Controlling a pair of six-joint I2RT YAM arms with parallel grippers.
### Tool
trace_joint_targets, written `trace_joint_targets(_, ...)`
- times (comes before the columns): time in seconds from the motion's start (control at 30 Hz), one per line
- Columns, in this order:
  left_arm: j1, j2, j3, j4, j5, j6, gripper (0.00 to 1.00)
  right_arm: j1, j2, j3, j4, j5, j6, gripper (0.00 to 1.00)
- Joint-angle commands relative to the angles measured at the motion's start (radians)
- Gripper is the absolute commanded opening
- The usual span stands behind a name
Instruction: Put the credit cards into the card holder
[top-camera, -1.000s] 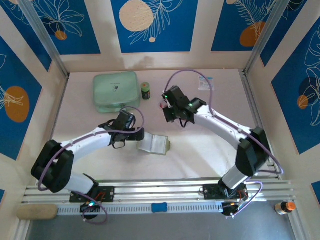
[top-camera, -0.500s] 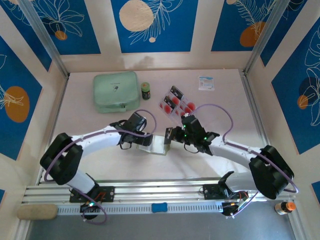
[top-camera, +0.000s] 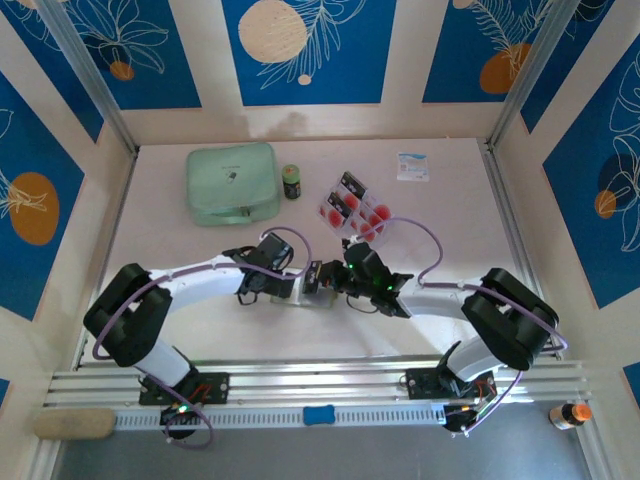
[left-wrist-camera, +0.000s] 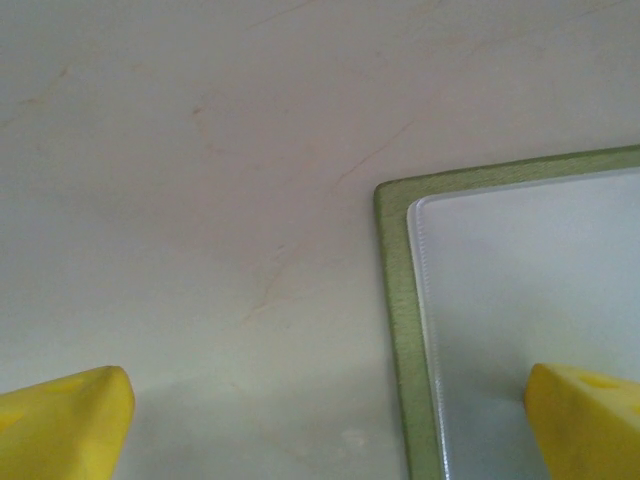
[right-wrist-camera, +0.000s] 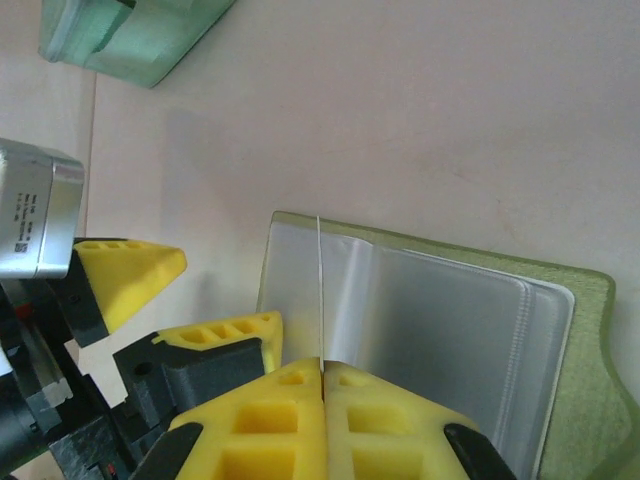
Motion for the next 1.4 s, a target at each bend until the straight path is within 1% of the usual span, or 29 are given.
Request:
trace_joint_targets(0.0,-0.004,-0.021,-0.028,-0.035,-0.025,-0.035,1.0,0.008,0.026,0.001,0.084,0.025,0.014,0.0)
trace_joint_targets(0.43,-0.004,-0.04,-0.057,-0.02,-0.016,-0.065,1.0,0.011,0.087,-0.007,0.151,0.035,0.023,0.0)
trace_joint_targets(1.17,-0.004,-0.047,-0.059,-0.009,-0.015,-0.068,1.0,0.033,0.151,-0.018,0.171,0.033,0.042,0.0)
trace_joint_targets(1.37,0.002,-0.06,-0.029,-0.016,-0.014,-0.067,1.0,0.041,0.154,-0.026,0.173,0.038,0.05,0.0)
